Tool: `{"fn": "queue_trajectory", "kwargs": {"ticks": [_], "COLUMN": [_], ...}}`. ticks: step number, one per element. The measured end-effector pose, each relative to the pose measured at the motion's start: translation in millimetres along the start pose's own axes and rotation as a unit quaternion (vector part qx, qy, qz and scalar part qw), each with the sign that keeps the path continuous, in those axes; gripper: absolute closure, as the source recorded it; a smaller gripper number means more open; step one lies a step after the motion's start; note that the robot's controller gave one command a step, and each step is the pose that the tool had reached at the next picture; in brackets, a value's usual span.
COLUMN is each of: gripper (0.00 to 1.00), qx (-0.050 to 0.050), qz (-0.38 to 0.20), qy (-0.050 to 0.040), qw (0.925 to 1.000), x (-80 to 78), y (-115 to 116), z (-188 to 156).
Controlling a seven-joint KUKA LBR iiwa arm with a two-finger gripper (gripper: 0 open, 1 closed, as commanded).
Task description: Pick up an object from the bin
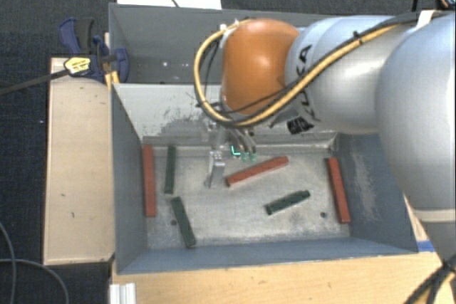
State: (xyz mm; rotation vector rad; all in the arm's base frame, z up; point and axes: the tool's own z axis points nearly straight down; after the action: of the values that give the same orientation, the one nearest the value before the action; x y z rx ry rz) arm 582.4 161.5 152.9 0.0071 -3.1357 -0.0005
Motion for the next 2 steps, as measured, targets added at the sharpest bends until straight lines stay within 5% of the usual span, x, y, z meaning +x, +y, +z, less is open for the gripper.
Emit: {"fn": "queue_trajectory", "kwargs": {"ticks": [1,2], "gripper": [0.0,0.0], "qx": [0.001,0.001], "qz": [0.064,0.034], "qy": [-0.0002,0.0004], "qw": [0.998,0.9994], "x": [3.6,80.2], "y": [-59.7,-112.8], "z": [84.7,83.8]}}
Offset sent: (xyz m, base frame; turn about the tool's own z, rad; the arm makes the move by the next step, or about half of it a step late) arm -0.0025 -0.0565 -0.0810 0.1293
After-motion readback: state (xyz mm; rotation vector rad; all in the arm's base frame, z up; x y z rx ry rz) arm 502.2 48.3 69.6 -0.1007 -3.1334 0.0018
